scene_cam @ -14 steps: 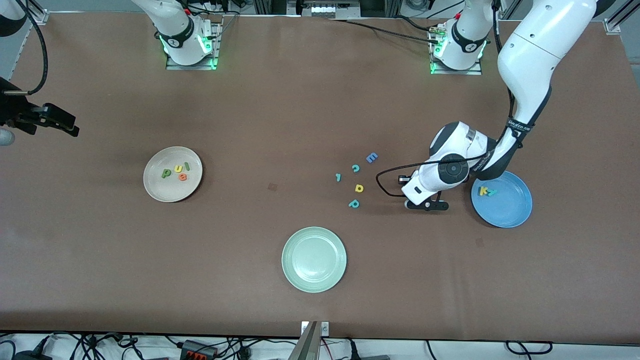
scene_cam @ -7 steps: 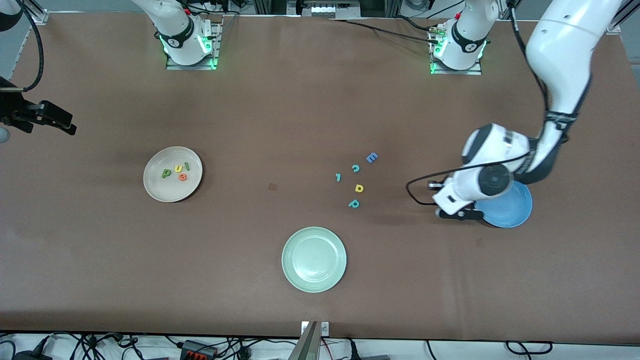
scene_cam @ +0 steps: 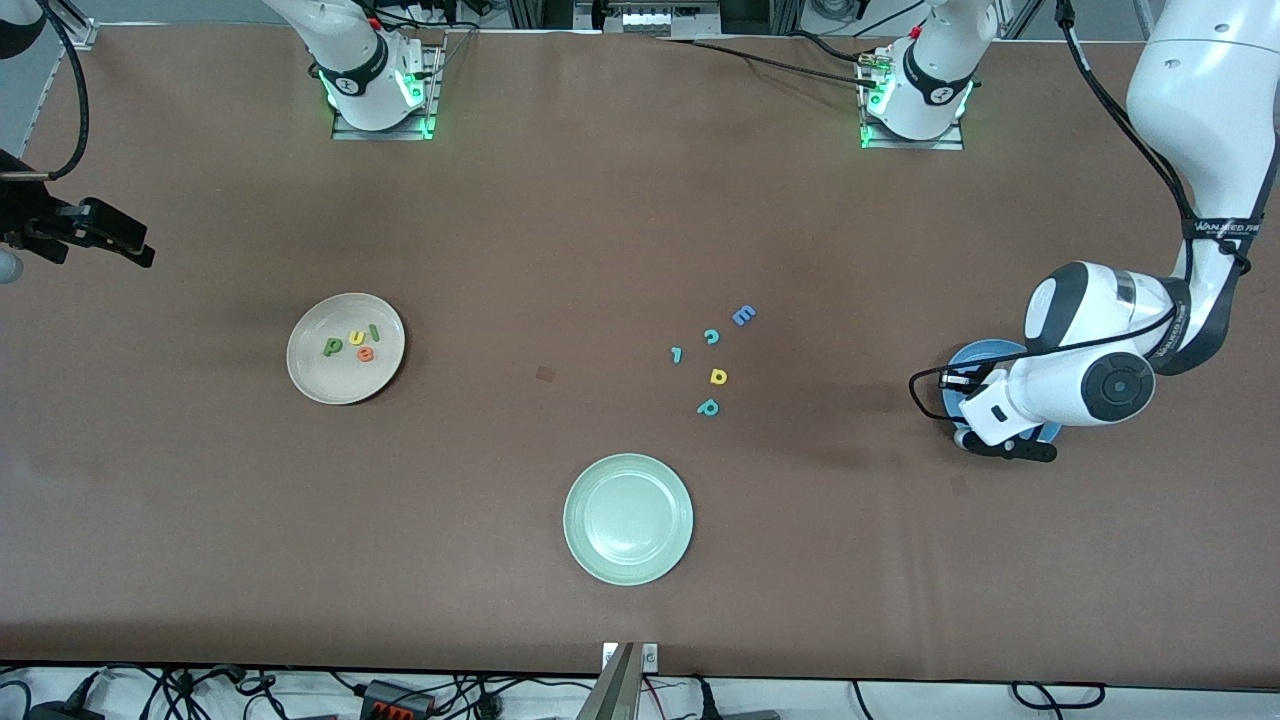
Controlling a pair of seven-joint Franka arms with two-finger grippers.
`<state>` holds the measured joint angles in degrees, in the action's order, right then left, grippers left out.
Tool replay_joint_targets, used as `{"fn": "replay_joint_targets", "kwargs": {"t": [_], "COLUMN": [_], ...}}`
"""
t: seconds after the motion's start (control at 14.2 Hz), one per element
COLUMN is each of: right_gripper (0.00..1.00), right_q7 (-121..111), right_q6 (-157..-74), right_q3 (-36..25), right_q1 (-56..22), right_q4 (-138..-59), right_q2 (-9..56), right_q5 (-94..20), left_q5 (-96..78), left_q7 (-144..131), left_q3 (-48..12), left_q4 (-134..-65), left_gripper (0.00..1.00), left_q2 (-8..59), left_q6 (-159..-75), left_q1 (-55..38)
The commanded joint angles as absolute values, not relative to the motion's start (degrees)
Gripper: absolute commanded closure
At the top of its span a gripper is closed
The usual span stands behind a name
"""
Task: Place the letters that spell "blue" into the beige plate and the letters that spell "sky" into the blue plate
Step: 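Carry the s to the blue plate and open the left gripper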
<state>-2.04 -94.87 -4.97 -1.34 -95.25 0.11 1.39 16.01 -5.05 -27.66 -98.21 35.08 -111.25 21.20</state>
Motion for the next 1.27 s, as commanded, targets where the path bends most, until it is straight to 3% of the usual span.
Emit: {"fn": "replay_joint_targets", "kwargs": {"t": [0.0, 0.07, 0.21, 0.28, 0.35, 0.84, 1.2], "right_gripper": [0.0, 0.0, 0.0, 0.0, 0.0, 0.0, 0.0], "right_q7": [-1.67, -1.67, -1.67, -1.67, -1.67, -1.76, -1.76], "right_q6": [-93.87, -93.87, -94.13, -94.04, -94.04, -93.87, -93.87], "right_q3": [-4.75, -4.75, -4.75, -4.75, -4.75, -4.75, -4.83], "right_q1": [-1.41, -1.41, -1.41, -1.41, -1.41, -1.41, -1.41], "right_q4": [-95.1, -95.1, -95.1, -95.1, -95.1, -95.1, -95.1], "right_q2": [-0.7, -0.7, -0.62, -0.62, -0.62, -0.7, -0.79], "right_q5": [1.67, 1.67, 1.76, 1.76, 1.76, 1.85, 1.85], "left_q5": [18.11, 18.19, 18.11, 18.11, 18.11, 17.58, 17.4], "left_q7": [-2.9, -2.47, -1.15, -1.14, -1.14, -1.76, -1.24], "left_q3": [-27.86, -27.86, -27.86, -27.95, -27.95, -29.35, -32.34], "left_q4": [-98.17, -98.09, -98.09, -98.09, -98.09, -96.86, -83.69], "left_gripper": [0.81, 0.77, 0.47, 0.29, 0.0, 0.0, 0.0], "left_q2": [37.17, 37.18, 37.09, 37.0, 36.91, 34.81, 34.45], "left_q6": [-110.39, -110.3, -110.21, -110.04, -110.04, -107.67, -97.04], "left_q1": [23.19, 23.81, 24.26, 24.52, 24.78, 24.61, 22.85]}}
